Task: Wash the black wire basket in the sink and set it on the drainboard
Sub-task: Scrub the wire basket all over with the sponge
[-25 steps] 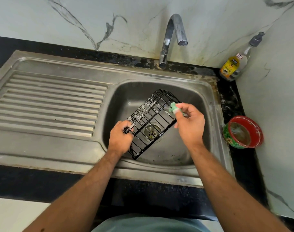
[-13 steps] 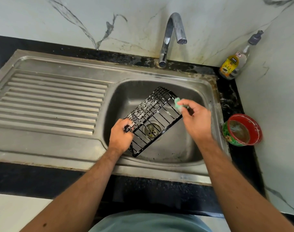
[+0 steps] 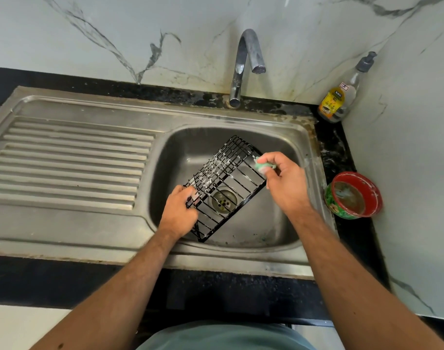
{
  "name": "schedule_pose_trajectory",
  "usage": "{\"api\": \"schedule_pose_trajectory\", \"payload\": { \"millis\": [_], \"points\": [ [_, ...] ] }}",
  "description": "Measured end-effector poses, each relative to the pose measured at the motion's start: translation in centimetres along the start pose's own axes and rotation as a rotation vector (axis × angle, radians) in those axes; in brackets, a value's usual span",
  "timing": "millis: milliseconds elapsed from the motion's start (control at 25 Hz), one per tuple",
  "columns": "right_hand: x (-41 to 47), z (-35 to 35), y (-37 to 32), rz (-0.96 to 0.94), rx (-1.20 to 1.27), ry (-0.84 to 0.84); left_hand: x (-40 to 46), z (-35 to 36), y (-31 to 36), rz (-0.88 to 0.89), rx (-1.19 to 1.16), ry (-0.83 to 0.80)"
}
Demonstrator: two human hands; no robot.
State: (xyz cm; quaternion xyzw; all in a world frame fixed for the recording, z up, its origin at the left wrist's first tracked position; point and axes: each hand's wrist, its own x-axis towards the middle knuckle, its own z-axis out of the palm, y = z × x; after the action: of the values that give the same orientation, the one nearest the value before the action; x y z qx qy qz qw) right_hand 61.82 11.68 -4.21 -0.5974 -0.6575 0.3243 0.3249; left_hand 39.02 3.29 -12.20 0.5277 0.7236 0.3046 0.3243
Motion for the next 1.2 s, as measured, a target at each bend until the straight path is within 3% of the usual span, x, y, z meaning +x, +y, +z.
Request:
{"api": "schedule_pose_trajectory", "payload": {
  "millis": [240,440,640,880,1040,1200],
  "points": [
    [-1.9,0.4,-0.1,0.066,-0.102,0.1,0.1,0.7,0.1,0.012,0.204,-0.153],
    [-3.1,0.9,-1.1,0.009,-0.239,0.02,0.0,2.1,0.1,-0.056,0.456,-0.358],
    [-3.6,1.4,-2.2,0.016,-0.256,0.028,0.3,2.3,0.1,-0.127,0.458,-0.343],
    [-4.1,1.9,-4.2,0.069,-0.345,0.023,0.8,1.4,-0.2,-0.149,0.316,-0.485],
    [-5.7,3.1,-4.0,0.042,-0.34,-0.03,0.5,0.9,-0.2,-0.169,-0.002,-0.341],
    [-6.3,3.5,-3.3,0.024,-0.27,0.001,-0.3,1.1,0.7,-0.085,-0.19,-0.396]
  ]
}}
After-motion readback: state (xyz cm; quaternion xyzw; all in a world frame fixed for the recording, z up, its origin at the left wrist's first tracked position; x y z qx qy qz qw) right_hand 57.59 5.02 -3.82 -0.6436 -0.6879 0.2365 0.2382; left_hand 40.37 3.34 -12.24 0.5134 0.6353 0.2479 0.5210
